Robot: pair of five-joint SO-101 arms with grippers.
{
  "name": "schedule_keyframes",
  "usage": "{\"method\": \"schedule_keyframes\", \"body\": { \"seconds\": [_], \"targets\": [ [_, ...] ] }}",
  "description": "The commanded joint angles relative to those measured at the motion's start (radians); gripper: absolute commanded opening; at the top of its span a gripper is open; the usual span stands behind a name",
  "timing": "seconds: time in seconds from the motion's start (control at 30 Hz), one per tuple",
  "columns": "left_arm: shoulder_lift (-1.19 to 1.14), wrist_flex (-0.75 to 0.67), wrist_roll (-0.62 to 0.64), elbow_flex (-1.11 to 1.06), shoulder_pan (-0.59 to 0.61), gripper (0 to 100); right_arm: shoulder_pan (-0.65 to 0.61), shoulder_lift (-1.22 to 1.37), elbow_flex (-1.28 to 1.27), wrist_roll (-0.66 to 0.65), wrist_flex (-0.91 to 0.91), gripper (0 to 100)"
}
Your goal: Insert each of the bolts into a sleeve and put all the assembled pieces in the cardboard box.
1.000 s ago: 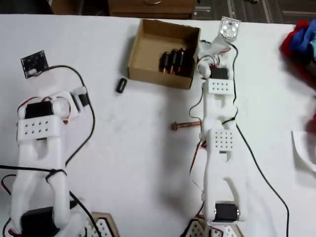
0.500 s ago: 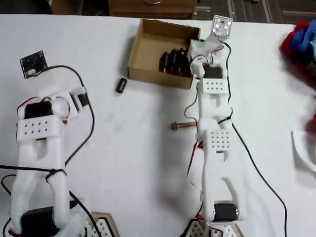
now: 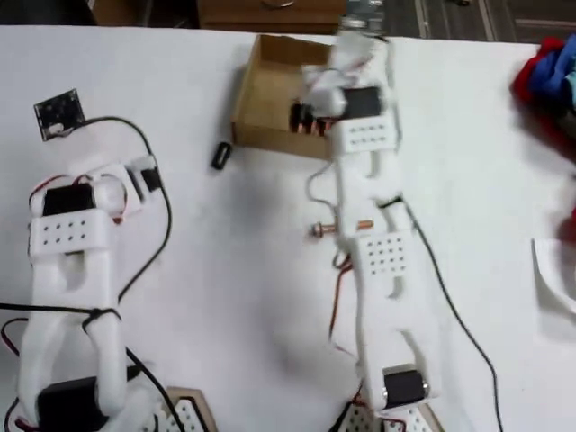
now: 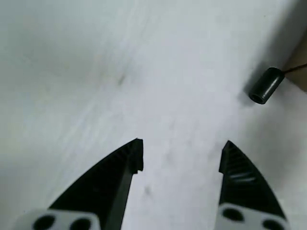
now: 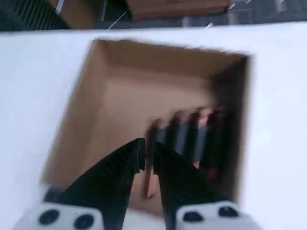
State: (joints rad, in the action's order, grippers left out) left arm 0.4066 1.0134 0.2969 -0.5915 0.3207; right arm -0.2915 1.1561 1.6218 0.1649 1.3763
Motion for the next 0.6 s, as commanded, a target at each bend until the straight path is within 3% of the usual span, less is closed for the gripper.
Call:
{"method": "schedule_keyframes", "body": {
  "seconds": [0.0, 0.17, 0.37, 0.47, 0.57],
  "targets": [
    [0.014, -0.008, -0.002, 0.05, 0.034, 27, -0.145, -0.117, 0.043, 0.003, 0.091, 2.4],
    [0.014, 0.002, -0.002, 0.05, 0.152, 27, -0.269, -0.114, 0.038, 0.204, 0.065, 5.1],
    [0.014, 0.002, -0.002, 0.051, 0.338, 27, -0.32, 0.008, 0.029, 0.539, -0.018, 25.1],
    [0.014, 0.002, -0.002, 0.05, 0.42, 27, -0.331, 0.082, 0.04, 0.548, -0.051, 24.0],
    [0.014, 0.002, -0.006, 0.05, 0.477, 27, -0.334, 0.142, 0.038, 0.545, -0.094, 15.9]
  ]
}}
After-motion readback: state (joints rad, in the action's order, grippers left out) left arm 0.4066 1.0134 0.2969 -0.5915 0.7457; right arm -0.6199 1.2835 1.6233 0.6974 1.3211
